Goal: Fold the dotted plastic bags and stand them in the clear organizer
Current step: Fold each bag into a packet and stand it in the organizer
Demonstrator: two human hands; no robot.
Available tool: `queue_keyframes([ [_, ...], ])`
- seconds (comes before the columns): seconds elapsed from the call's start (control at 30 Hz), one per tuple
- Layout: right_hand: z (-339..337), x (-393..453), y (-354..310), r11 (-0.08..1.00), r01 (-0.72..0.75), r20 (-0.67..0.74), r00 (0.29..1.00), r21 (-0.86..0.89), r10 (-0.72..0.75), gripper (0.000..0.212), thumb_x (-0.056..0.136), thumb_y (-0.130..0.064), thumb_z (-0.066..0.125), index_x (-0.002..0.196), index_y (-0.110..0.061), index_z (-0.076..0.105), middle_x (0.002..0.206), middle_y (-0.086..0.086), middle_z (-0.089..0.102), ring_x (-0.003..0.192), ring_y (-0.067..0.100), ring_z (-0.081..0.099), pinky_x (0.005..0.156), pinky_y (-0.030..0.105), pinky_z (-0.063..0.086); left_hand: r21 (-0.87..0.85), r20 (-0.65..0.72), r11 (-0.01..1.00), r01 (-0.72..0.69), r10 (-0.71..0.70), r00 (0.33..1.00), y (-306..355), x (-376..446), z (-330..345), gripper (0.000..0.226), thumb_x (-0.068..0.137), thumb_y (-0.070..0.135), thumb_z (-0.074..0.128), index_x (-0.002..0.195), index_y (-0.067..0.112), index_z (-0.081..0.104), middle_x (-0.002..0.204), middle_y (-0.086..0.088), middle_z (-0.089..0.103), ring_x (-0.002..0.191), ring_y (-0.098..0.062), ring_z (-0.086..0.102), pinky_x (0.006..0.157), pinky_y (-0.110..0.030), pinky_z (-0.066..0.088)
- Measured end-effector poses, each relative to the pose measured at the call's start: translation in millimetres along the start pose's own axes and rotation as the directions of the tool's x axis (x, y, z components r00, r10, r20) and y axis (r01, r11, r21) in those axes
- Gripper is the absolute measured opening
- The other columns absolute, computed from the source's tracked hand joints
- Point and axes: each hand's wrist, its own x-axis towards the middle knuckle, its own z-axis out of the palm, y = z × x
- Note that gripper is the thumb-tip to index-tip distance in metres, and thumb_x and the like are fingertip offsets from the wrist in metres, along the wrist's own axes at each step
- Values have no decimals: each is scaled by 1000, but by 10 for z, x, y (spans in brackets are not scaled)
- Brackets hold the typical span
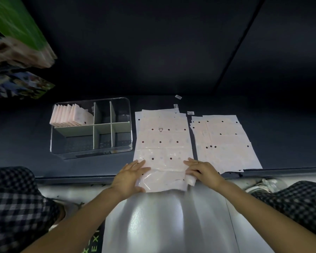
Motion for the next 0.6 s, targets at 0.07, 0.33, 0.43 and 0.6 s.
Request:
queue_keyframes([
  [0.07,-59,19,8,999,-29,42,999,18,28,19,93,-13,57,102,-8,72,135,4,54,135,7,35,105,9,24,0,14,1000,-11,11,1000,-8,24,-17,80,81,45,67,147,38,21,158,14,5,146,-10,3,118,-29,8],
  [0.33,30,-54,52,994,-6,111,994,-110,18,53,74,-25,79,121,-20,54,138,-21,33,132,-6,24,103,10,23,61,-43,997,-38,40,998,-10,-26,55,76,85,34,66,147,37,23,156,19,8,144,-6,9,115,-27,20],
  [0.43,190,-115,98,986,31,16,999,-164,-29,35,78,-18,75,105,-17,54,141,-18,32,136,-2,24,100,12,26,16,-116,999,-45,46,992,-9,-51,77,59,88,32,62,141,36,38,153,20,22,140,-5,20,112,-25,23],
  [0.6,306,-123,76,997,1,-135,991,-73,-11,8,86,-3,64,82,-8,58,137,-10,45,136,0,29,101,11,32,-94,-249,995,-41,16,968,20,-29,96,26,90,27,61,115,26,66,139,19,47,123,-4,42,96,-19,39],
])
